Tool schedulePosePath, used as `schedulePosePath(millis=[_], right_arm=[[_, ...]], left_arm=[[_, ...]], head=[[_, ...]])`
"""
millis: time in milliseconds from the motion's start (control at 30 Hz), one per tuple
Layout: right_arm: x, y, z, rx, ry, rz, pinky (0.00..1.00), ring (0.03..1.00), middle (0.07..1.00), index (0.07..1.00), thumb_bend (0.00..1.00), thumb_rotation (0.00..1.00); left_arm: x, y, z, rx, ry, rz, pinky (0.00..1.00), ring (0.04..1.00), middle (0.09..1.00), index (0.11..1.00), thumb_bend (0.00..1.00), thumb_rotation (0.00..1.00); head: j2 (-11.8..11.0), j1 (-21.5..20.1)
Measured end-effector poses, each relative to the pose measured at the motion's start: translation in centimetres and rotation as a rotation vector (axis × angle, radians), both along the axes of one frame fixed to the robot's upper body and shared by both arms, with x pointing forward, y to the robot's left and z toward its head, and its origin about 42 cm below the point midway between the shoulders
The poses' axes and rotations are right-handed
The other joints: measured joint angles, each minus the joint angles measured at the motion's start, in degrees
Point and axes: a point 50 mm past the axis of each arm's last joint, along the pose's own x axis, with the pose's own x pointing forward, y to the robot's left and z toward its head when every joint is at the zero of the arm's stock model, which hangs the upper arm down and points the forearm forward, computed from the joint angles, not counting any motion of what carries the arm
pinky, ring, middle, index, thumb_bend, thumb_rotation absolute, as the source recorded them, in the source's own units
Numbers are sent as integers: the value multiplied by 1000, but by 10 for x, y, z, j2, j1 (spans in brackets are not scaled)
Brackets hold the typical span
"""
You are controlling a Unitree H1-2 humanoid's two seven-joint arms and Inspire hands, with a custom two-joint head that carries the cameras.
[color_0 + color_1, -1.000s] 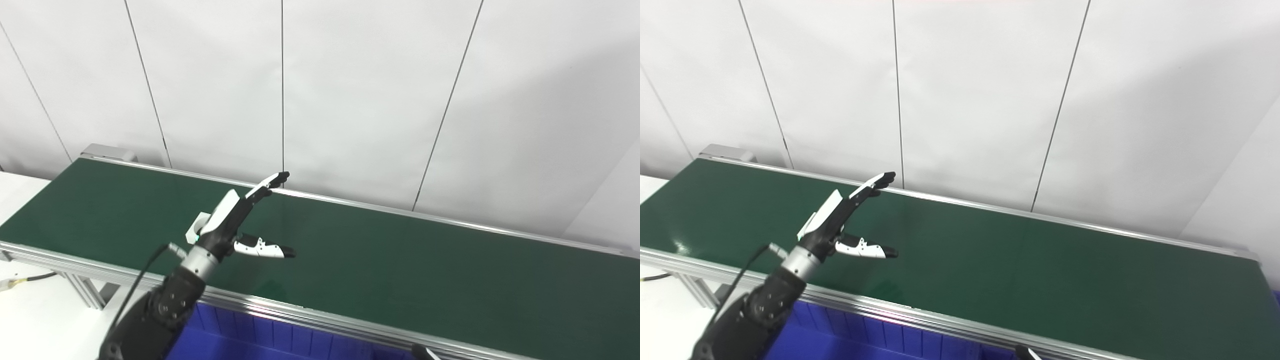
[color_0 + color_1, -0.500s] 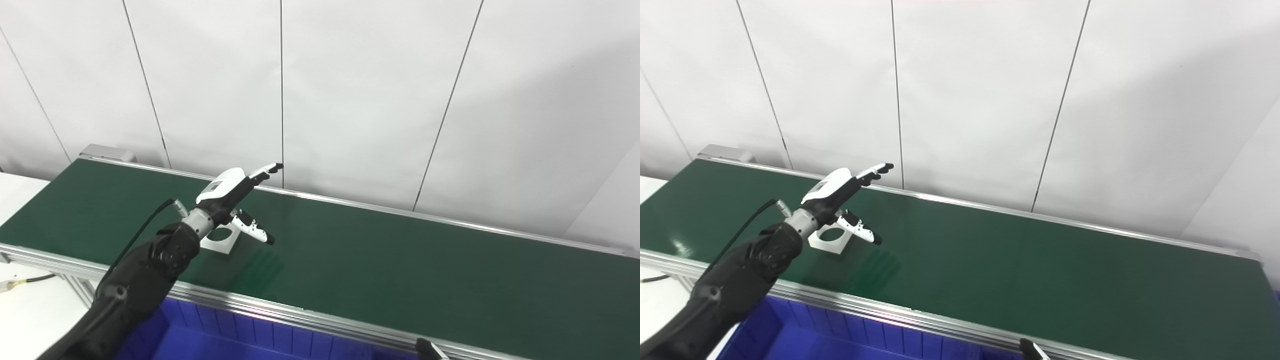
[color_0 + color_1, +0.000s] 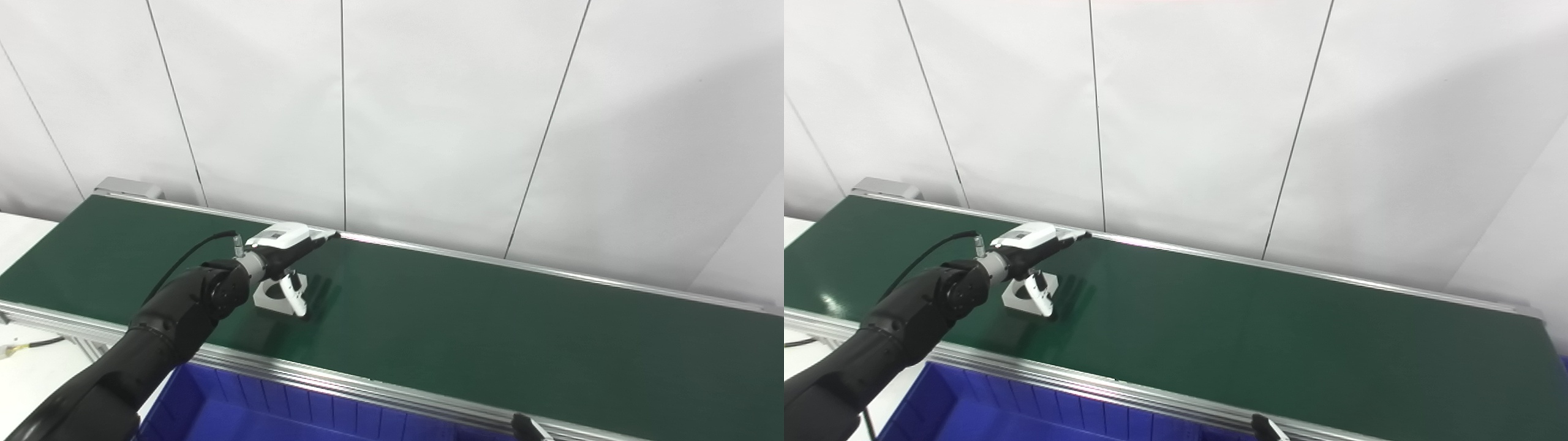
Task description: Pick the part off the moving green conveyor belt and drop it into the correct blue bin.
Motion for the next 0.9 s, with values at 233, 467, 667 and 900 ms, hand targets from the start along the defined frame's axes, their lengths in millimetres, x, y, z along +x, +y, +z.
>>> schedulePosePath(millis=[233,467,667,900], right_arm=[[-1,-1,-1,13,10,-10,795,822,816,826,807,711],[-1,-1,-1,14,8,-14,794,823,816,824,792,690],[-2,-2,-1,18,12,-20,789,823,819,829,803,717],[-3,-3,-1,18,13,-25,791,820,818,830,800,727]], left_arm=[[0,1,1,52,73,27,952,975,973,962,973,88],[-2,0,-6,117,104,35,915,963,977,968,875,13],[-1,-1,-11,60,58,54,513,625,720,815,663,0],[-4,-7,-25,3,-54,6,415,474,450,534,512,0]], head=[[1,4],[1,4],[4,4],[5,4]])
